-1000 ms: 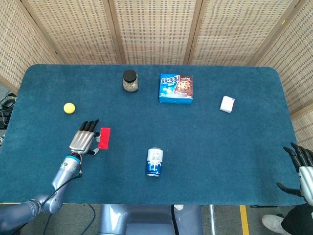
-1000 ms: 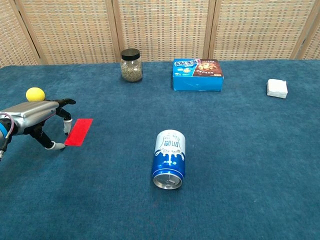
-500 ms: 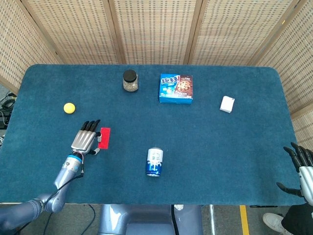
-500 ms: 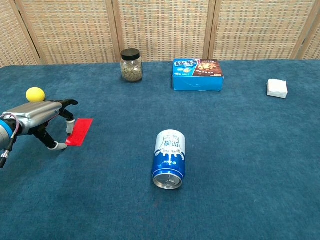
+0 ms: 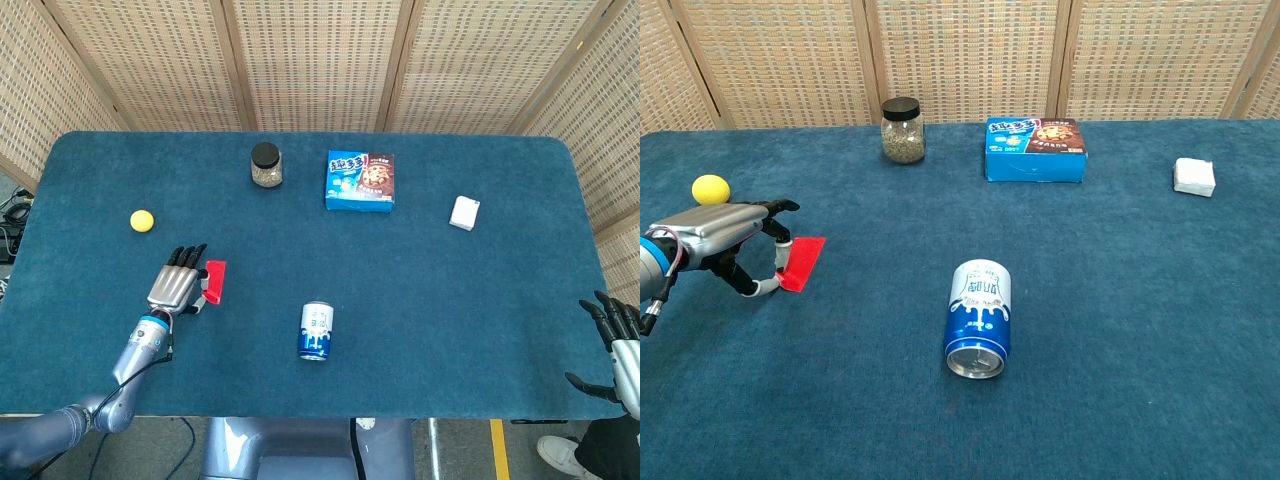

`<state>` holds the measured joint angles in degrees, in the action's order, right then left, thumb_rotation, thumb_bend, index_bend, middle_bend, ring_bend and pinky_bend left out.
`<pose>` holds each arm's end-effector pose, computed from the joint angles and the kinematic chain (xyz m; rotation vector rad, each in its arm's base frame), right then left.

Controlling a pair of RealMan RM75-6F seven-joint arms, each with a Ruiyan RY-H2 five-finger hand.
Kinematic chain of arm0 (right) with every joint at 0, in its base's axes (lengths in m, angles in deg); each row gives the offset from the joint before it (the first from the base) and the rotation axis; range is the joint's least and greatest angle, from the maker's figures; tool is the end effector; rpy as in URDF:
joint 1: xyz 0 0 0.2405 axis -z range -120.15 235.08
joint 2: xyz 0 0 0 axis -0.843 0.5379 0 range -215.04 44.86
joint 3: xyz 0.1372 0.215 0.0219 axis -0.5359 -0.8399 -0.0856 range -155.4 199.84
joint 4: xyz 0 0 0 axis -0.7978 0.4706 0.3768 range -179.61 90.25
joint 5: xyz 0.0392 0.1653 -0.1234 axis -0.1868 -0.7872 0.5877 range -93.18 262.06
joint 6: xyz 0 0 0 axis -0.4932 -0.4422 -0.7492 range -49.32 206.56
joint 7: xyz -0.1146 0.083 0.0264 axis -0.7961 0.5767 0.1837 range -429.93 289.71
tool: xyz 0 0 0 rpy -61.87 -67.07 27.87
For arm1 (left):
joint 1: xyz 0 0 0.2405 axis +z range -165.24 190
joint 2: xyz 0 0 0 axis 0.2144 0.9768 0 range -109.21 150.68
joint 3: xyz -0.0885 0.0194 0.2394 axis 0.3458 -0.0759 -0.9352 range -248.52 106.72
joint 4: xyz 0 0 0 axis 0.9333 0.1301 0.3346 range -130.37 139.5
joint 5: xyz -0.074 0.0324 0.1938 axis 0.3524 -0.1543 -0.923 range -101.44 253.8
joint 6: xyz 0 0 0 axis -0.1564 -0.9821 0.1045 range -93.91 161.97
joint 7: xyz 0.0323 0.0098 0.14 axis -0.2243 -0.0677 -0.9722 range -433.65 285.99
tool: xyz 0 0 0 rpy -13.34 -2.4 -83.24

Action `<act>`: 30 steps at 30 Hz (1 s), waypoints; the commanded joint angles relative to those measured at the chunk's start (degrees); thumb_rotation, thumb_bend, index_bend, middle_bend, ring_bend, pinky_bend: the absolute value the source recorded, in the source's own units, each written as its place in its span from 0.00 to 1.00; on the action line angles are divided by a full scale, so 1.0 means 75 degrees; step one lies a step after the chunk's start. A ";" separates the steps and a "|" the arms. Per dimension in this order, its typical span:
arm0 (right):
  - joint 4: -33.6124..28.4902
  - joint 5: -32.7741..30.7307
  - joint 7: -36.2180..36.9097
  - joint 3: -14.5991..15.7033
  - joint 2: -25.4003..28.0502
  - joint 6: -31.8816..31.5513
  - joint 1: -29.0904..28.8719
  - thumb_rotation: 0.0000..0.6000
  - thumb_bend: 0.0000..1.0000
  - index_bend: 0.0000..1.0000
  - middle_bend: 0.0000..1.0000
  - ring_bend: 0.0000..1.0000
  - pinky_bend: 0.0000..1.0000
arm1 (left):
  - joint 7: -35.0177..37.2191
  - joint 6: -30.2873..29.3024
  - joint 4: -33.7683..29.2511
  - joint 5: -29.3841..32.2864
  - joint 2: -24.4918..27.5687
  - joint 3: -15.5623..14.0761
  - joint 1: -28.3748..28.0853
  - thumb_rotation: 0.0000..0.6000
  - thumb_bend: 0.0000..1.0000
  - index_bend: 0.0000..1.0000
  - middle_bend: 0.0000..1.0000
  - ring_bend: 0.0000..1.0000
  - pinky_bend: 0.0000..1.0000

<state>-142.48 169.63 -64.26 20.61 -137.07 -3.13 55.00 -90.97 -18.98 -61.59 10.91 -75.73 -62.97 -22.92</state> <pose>-0.3189 -0.1622 0.2081 1.3825 -0.9796 0.8092 -0.2390 0.3386 -0.0403 -1.7673 -0.9755 -0.7015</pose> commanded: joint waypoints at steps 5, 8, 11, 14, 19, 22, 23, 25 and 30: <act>0.0001 -0.0002 0.0022 0.0002 0.0008 0.0016 -0.0006 1.00 0.00 0.10 0.00 0.00 0.00 | -0.0141 0.0046 0.0061 0.0062 -0.0077 -0.0027 -0.0037 1.00 0.42 0.57 0.00 0.00 0.00; 0.0007 -0.0010 0.0040 -0.0001 0.0012 0.0014 -0.0004 1.00 0.00 0.10 0.00 0.00 0.00 | -0.0169 0.0066 0.0045 0.0116 -0.0087 -0.0016 -0.0042 1.00 0.43 0.60 0.00 0.00 0.00; 0.0000 -0.0010 0.0056 -0.0004 0.0018 0.0009 -0.0003 1.00 0.00 0.10 0.00 0.00 0.00 | -0.0195 0.0063 0.0038 0.0149 -0.0090 -0.0003 -0.0047 1.00 0.43 0.63 0.00 0.00 0.00; 0.0002 -0.0004 0.0067 -0.0002 0.0020 0.0010 -0.0003 1.00 0.00 0.10 0.00 0.00 0.00 | -0.0210 0.0062 0.0018 0.0181 -0.0087 0.0007 -0.0047 1.00 0.43 0.65 0.00 0.00 0.00; 0.0000 0.0003 0.0072 0.0006 0.0025 0.0022 -0.0006 1.00 0.00 0.10 0.00 0.00 0.00 | -0.0244 0.0054 -0.0016 0.0222 -0.0064 0.0033 -0.0063 1.00 0.46 0.65 0.00 0.00 0.00; 0.0002 0.0001 0.0062 0.0009 0.0020 0.0035 -0.0011 1.00 0.00 0.10 0.00 0.00 0.00 | -0.0247 0.0093 -0.0083 0.0280 -0.0019 0.0094 -0.0105 1.00 0.48 0.67 0.00 0.00 0.00; -0.0001 -0.0003 0.0061 0.0007 0.0018 0.0039 -0.0013 1.00 0.00 0.10 0.00 0.00 0.00 | -0.0241 0.0103 -0.0109 0.0296 0.0009 0.0142 -0.0137 1.00 0.48 0.68 0.00 0.00 0.00; 0.0000 -0.0025 0.0063 0.0001 0.0018 0.0050 -0.0017 1.00 0.00 0.10 0.00 0.00 0.00 | -0.0294 0.0093 -0.0133 0.0332 0.0082 0.0304 -0.0263 1.00 0.49 0.69 0.00 0.00 0.00; -0.0005 -0.0104 0.0056 -0.0047 0.0019 0.0046 -0.0027 1.00 0.00 0.10 0.00 0.00 0.00 | -0.0121 0.0175 -0.0141 0.0673 0.0225 0.1134 -0.0777 1.00 0.49 0.71 0.00 0.00 0.00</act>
<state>-142.50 168.93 -63.83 20.32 -136.93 -2.77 54.82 -92.97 -18.22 -62.58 14.32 -74.65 -57.54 -26.72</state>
